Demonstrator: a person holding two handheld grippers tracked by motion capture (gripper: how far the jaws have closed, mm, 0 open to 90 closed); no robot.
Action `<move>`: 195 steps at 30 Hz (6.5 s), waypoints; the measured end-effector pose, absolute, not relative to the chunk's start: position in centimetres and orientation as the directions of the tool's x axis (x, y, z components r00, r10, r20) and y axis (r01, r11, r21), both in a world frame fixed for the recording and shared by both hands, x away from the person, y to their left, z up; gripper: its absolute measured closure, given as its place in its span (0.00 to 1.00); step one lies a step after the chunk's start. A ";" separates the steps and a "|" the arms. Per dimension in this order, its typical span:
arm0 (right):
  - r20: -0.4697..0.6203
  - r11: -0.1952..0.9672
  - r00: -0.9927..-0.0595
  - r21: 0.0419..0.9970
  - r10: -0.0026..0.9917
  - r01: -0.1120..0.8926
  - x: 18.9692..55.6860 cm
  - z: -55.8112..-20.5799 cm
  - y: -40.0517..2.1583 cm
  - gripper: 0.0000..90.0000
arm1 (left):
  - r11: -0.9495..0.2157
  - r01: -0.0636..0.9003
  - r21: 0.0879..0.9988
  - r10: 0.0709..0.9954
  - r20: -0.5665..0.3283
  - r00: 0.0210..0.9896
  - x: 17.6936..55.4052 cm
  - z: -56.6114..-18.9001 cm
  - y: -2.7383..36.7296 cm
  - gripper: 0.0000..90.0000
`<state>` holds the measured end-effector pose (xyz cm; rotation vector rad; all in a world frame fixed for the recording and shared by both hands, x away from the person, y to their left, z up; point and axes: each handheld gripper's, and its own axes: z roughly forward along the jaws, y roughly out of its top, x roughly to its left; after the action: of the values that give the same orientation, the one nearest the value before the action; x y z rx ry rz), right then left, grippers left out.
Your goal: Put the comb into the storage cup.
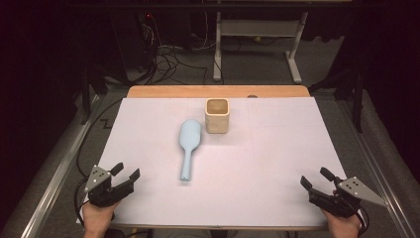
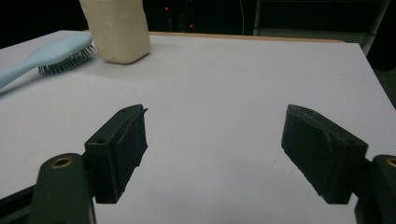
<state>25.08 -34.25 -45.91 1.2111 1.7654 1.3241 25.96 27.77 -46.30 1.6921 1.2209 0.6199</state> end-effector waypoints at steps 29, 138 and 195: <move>0.046 0.083 -0.401 0.951 0.915 0.298 25.0 -45.9 -34.2 0.25 | -0.060 0.421 0.905 0.911 -0.123 0.394 25.7 -46.1 27.7 0.37; 0.044 0.087 -0.422 0.954 0.906 0.287 24.9 -45.9 -34.1 0.26 | -0.076 0.392 0.917 0.893 -0.111 0.435 27.9 -45.7 24.8 0.38; 0.051 0.082 -0.426 0.955 0.903 0.286 24.9 -45.9 -34.2 0.26 | -0.076 0.386 0.919 0.870 -0.128 0.476 29.2 -45.6 23.0 0.38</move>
<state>24.92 -34.16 -45.91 1.1753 1.7804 1.3607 29.19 22.96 -45.60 1.6721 1.0922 0.5755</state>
